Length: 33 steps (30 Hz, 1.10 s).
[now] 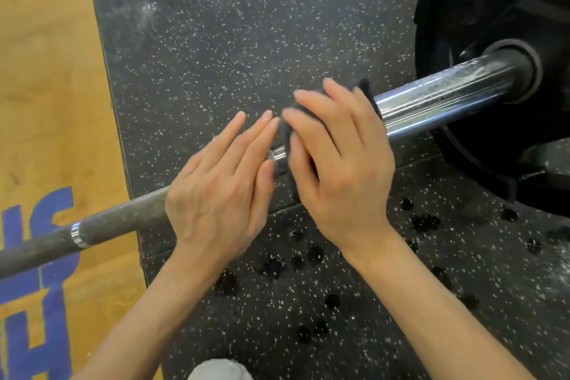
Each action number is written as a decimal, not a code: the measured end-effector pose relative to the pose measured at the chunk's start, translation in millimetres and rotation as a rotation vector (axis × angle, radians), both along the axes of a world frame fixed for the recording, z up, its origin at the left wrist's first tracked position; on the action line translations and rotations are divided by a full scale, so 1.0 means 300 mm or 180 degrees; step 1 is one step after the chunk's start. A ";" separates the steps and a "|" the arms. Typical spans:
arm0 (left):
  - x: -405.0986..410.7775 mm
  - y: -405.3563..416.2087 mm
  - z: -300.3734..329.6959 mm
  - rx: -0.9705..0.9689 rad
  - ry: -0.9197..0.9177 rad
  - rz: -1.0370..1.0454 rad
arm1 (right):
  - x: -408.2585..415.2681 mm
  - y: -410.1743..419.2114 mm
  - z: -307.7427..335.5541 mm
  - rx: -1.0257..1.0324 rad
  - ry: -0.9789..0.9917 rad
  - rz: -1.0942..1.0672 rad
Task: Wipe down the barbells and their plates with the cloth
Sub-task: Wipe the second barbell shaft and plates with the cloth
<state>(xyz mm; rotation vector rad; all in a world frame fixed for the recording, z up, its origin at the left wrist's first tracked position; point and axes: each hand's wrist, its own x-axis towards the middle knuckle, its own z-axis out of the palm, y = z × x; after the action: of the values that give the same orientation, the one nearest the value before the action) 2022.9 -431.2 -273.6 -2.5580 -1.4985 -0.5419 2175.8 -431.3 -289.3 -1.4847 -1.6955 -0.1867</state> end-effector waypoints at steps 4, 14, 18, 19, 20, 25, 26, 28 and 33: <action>-0.003 0.048 0.011 -0.0166 -0.0092 0.0066 | -0.008 0.072 0.044 -0.0141 0.0098 0.0132; 0.008 0.146 0.041 -0.0275 -0.0109 0.0479 | -0.024 0.197 0.011 0.0240 0.0290 0.0203; 0.000 0.184 0.051 -0.0426 -0.0144 0.0617 | -0.011 0.106 -0.120 0.0075 0.0069 0.0316; -0.003 0.195 0.054 -0.0489 -0.0156 0.0649 | -0.006 0.093 -0.141 0.0051 -0.0042 0.0332; -0.005 0.207 0.057 -0.0550 -0.0175 0.0671 | -0.005 0.106 -0.140 0.0054 -0.0069 0.0351; 0.001 0.259 0.070 -0.0653 -0.0273 0.0647 | -0.043 0.318 -0.010 0.0311 0.0412 0.0236; -0.001 0.270 0.073 -0.0687 -0.0274 0.0675 | -0.047 0.322 -0.022 0.0329 0.0466 0.0272; -0.010 0.285 0.074 -0.0716 -0.0261 0.0730 | -0.046 0.271 -0.088 0.0167 0.0395 0.0334; -0.018 0.313 0.064 -0.0646 -0.0318 0.0634 | -0.061 0.259 -0.107 -0.0013 0.0439 0.0337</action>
<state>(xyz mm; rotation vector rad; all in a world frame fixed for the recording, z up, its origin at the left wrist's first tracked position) 2017.6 -337.3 -254.3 -2.5158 -1.9080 -0.5218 2157.4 -353.7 -321.6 -1.3745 -1.6583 -0.0235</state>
